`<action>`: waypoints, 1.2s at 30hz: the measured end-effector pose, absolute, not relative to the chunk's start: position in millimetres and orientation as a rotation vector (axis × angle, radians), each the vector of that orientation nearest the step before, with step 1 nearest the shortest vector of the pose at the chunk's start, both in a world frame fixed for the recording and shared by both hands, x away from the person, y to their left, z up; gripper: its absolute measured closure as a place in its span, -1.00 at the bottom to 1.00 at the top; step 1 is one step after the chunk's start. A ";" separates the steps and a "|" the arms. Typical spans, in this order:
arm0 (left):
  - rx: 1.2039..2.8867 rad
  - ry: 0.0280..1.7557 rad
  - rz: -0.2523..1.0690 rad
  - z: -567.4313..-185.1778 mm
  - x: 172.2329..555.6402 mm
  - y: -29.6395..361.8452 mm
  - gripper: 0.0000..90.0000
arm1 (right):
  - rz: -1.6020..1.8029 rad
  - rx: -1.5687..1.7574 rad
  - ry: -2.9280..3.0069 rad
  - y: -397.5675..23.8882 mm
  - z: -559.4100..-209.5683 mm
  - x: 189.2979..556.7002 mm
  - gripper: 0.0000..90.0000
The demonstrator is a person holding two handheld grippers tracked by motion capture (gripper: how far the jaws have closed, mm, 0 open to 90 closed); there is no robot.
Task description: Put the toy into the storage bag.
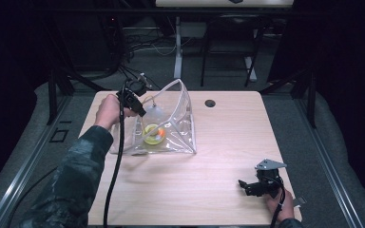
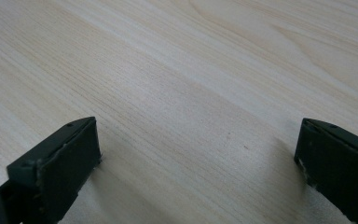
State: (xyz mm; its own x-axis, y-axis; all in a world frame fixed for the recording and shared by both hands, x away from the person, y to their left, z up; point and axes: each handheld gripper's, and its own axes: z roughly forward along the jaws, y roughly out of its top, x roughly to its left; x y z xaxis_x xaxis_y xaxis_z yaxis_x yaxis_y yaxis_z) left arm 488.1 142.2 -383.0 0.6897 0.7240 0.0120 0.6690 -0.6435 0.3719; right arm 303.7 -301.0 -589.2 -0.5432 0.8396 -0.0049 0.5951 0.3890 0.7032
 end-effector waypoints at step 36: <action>2.428 1.142 0.357 -345.6 428.0 194.6 -0.81 | 0.938 1.243 2.294 -301.1 -589.2 303.7 -1.00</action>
State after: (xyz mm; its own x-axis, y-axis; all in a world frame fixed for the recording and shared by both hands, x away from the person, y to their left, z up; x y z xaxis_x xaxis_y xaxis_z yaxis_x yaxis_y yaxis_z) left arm 428.0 194.6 -345.6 0.6272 0.7774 0.0479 0.6664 -0.5675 0.4836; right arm 303.7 -301.1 -589.2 -0.5440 0.8391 -0.0052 0.5950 0.3901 0.7027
